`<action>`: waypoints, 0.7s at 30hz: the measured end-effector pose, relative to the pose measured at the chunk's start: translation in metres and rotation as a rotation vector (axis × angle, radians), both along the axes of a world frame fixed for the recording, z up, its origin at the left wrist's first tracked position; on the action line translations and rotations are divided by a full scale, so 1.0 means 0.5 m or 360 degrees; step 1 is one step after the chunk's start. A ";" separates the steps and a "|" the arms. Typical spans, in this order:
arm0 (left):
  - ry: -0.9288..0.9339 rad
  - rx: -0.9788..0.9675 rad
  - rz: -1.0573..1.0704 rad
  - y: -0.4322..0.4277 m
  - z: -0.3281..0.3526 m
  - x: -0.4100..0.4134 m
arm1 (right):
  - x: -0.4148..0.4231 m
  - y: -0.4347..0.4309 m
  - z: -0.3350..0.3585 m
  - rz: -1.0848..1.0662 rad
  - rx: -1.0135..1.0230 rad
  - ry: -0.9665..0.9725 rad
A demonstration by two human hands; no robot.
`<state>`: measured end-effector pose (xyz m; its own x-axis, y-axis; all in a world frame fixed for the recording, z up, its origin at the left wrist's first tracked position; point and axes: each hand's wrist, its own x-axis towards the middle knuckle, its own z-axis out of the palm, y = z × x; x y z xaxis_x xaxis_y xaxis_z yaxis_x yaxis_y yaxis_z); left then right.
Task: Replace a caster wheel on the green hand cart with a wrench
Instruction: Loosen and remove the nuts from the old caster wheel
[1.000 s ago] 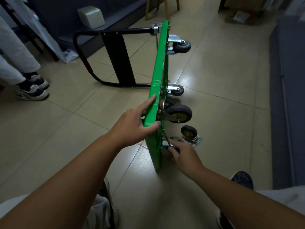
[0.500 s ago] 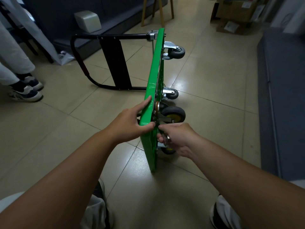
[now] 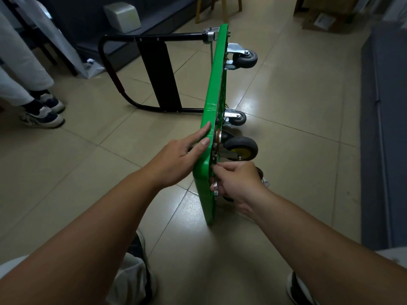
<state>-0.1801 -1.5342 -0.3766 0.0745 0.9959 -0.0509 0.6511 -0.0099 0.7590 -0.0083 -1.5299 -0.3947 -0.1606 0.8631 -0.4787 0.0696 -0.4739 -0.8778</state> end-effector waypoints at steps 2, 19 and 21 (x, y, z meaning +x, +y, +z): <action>-0.0033 -0.0025 -0.0015 0.004 -0.002 -0.002 | 0.000 0.003 0.002 0.0043 -0.0020 -0.0004; -0.0112 -0.0065 -0.0039 -0.002 0.013 0.004 | 0.058 0.007 -0.199 0.0398 0.0776 -0.0624; -0.0129 -0.0079 -0.0041 -0.003 0.015 0.004 | 0.058 0.025 -0.219 0.0413 0.0796 -0.0715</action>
<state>-0.1780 -1.5355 -0.3693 0.1062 0.9900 -0.0930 0.5874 0.0130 0.8092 0.0204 -1.5175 -0.5044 -0.2706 0.9571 -0.1039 0.5305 0.0582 -0.8457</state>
